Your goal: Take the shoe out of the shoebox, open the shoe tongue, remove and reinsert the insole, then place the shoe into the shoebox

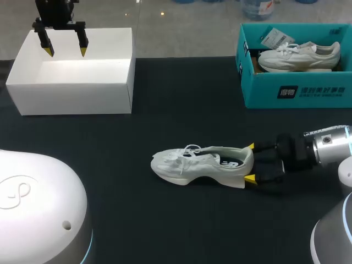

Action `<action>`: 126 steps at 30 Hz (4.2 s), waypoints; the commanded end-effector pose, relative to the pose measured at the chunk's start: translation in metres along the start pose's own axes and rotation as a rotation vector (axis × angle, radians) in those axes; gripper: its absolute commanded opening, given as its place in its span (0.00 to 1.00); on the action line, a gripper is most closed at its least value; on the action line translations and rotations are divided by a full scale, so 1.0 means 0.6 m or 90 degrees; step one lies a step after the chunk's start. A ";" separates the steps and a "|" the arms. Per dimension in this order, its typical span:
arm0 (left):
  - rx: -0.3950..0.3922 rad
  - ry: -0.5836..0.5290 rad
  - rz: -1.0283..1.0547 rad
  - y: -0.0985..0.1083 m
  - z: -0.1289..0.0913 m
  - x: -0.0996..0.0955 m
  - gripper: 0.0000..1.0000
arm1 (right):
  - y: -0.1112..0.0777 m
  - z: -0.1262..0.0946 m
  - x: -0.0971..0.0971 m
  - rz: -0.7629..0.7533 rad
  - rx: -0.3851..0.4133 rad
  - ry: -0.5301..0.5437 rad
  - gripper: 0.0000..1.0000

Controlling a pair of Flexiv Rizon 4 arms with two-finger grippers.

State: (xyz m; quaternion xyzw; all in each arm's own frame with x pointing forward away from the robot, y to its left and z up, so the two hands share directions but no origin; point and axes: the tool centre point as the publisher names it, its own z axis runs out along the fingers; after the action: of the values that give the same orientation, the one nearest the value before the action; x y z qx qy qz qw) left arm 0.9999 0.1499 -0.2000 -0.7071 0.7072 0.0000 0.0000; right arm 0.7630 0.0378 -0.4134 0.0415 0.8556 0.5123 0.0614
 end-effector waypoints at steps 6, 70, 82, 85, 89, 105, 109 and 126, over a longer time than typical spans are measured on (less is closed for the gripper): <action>0.000 0.000 0.000 0.000 0.000 0.000 1.00 | 0.005 0.010 0.000 0.001 -0.009 0.003 1.00; 0.000 0.000 0.000 0.000 0.000 0.000 1.00 | -0.022 0.026 -0.001 0.024 -0.003 0.040 0.00; 0.000 0.000 0.000 0.000 0.000 0.000 1.00 | -0.022 0.026 -0.001 0.024 -0.003 0.040 0.00; 0.000 0.000 0.000 0.000 0.000 0.000 1.00 | -0.022 0.026 -0.001 0.024 -0.003 0.040 0.00; 0.000 0.000 0.000 0.000 0.000 0.000 1.00 | -0.022 0.026 -0.001 0.024 -0.003 0.040 0.00; 0.000 0.000 0.000 0.000 0.000 0.000 1.00 | -0.022 0.026 -0.001 0.024 -0.003 0.040 0.00; 0.000 0.000 0.000 0.000 0.000 0.000 1.00 | -0.022 0.026 -0.001 0.024 -0.003 0.040 0.00; 0.057 0.000 -0.050 0.125 -0.032 0.072 1.00 | -0.022 0.026 -0.001 0.024 -0.003 0.040 0.00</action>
State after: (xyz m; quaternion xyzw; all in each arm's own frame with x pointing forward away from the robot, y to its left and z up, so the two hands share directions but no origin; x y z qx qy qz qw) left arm 0.9600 0.1168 -0.1808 -0.7371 0.6757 -0.0091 0.0024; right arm 0.7644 0.0453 -0.4299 0.0419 0.8544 0.5174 0.0252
